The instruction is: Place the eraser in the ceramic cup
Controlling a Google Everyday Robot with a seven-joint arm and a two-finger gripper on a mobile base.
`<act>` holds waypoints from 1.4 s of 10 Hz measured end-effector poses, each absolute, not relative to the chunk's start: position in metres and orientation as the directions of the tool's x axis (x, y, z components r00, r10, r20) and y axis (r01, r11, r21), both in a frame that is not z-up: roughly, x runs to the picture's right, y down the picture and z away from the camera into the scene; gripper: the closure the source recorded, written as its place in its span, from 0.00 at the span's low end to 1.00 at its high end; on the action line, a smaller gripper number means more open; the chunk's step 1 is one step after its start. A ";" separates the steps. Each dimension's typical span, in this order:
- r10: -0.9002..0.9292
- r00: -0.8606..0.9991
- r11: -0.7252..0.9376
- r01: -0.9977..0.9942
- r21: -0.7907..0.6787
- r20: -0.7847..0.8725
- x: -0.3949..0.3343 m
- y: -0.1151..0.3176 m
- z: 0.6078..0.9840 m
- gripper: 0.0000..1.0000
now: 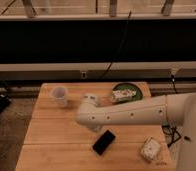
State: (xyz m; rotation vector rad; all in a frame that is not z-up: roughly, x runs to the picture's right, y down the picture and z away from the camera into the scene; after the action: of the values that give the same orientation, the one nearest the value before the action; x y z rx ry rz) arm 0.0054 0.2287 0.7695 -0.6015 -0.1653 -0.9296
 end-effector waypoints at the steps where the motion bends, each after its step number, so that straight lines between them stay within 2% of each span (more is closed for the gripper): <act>1: -0.702 0.599 0.449 0.792 -0.414 0.386 0.005 0.229 0.770 0.94; 8: -0.676 0.608 0.453 0.789 -0.416 0.416 0.032 0.233 0.740 0.25; 9: -0.665 0.612 0.459 0.787 -0.412 0.428 0.037 0.240 0.739 0.20; 14: -0.645 0.598 0.455 0.801 -0.389 0.477 0.040 0.261 0.752 0.20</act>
State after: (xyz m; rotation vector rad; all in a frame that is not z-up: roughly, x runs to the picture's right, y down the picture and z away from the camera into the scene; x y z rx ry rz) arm 0.0402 0.2610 0.7524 -0.6282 -0.2774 -0.9055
